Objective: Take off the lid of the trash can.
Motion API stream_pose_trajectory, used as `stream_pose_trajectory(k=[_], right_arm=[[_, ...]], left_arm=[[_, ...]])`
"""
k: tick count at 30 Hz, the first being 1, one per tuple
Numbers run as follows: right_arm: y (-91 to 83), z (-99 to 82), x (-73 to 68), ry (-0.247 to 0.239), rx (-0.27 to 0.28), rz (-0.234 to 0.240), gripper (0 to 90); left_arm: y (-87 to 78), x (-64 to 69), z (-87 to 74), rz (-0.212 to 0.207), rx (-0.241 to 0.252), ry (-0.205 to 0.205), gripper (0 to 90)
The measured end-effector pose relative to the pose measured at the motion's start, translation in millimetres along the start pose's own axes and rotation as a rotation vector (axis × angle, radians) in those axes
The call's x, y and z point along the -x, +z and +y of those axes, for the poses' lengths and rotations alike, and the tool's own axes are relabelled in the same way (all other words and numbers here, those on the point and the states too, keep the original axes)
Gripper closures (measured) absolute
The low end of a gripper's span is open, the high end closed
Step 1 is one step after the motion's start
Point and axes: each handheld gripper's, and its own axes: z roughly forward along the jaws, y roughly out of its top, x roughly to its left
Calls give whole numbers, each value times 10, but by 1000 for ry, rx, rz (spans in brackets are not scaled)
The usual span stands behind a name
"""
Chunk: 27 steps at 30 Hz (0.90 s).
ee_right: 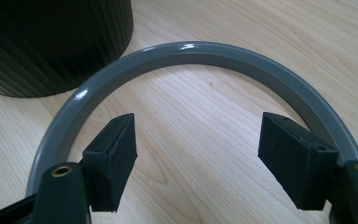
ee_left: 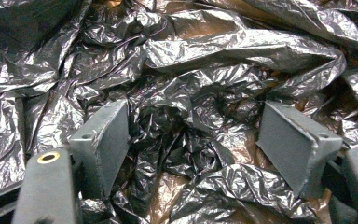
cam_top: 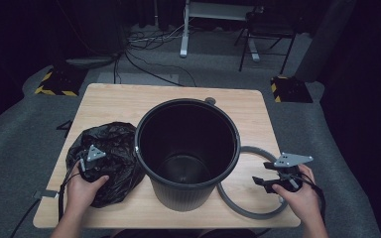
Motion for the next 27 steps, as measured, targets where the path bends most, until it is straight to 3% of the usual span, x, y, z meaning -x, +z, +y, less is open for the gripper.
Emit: stream_pose_trajectory(k=[6, 8, 11, 14, 18, 23, 27], right_arm=[[50, 10, -38, -11, -20, 3, 284], [55, 12, -45, -10, -12, 15, 284], [40, 15, -57, -1, 9, 35, 284], [19, 17, -60, -2, 18, 34, 284], [5, 10, -50, -3, 25, 33, 284], [1, 1, -30, -1, 28, 27, 284], [-10, 0, -45, 2, 35, 36, 284]], left_arm=[[-22, -2, -13, -15, 11, 23, 336], [-34, -6, -22, -29, 24, 40, 437], [-54, -2, -39, -42, 34, 45, 664], [-73, -13, -53, -43, 34, 56, 796], [-142, -29, -54, -38, 12, 94, 855], [-292, -56, -20, -72, 112, 107, 868], [-423, -76, 22, -86, 136, 126, 867]])
